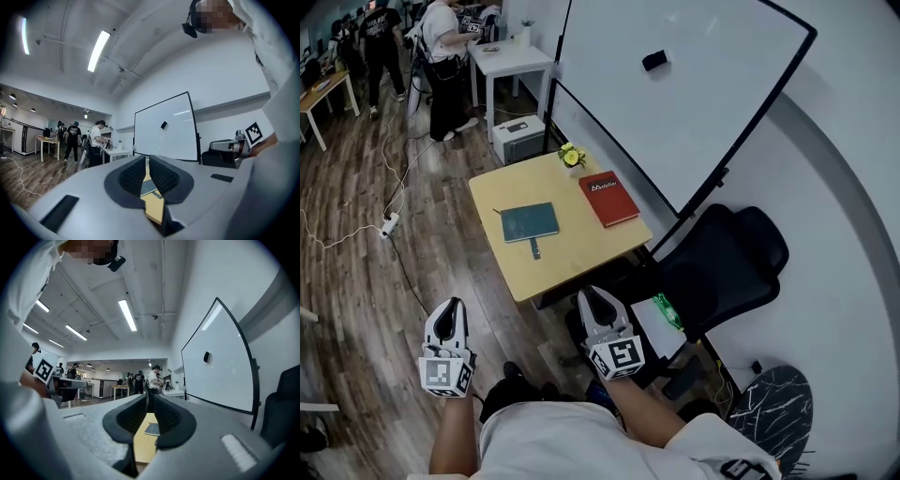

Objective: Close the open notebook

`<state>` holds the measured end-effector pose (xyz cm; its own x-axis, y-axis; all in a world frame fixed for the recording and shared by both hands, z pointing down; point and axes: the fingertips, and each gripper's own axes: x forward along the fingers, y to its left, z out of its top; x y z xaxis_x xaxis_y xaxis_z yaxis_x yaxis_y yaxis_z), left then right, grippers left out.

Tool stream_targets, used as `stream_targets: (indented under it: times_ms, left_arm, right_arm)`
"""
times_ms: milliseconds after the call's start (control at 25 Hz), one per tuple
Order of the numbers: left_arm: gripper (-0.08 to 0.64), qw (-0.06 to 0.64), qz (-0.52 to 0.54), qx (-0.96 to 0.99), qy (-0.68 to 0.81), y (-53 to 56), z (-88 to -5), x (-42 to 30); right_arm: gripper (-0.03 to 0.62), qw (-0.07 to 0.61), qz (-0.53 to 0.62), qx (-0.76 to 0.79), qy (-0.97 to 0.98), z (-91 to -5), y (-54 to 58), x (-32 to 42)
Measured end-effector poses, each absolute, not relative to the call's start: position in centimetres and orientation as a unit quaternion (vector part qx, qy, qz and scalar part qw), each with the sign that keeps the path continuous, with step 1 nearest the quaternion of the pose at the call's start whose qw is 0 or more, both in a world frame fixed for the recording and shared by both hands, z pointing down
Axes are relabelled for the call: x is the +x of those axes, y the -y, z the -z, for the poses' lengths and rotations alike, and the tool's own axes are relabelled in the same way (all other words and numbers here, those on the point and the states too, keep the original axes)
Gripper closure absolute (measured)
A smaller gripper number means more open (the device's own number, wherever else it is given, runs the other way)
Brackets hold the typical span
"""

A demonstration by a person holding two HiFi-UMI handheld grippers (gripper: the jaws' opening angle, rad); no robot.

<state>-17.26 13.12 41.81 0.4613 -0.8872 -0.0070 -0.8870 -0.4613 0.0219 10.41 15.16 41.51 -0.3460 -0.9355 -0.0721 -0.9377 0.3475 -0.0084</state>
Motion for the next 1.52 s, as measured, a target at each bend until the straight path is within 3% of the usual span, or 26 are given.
stream_targets:
  times_ms: [640, 1520]
  left_arm:
    - [0.531, 0.015, 0.005, 0.869, 0.494, -18.0, -41.4, -25.0]
    - [0.531, 0.028, -0.004, 0.881, 0.473, -18.1, -43.3, -23.9]
  right_arm:
    - [0.543, 0.007, -0.039, -0.566, -0.823, -40.7, -20.9, 4.2]
    - [0.543, 0.000, -0.006, -0.583, -0.813, -42.8, -22.2, 3.5]
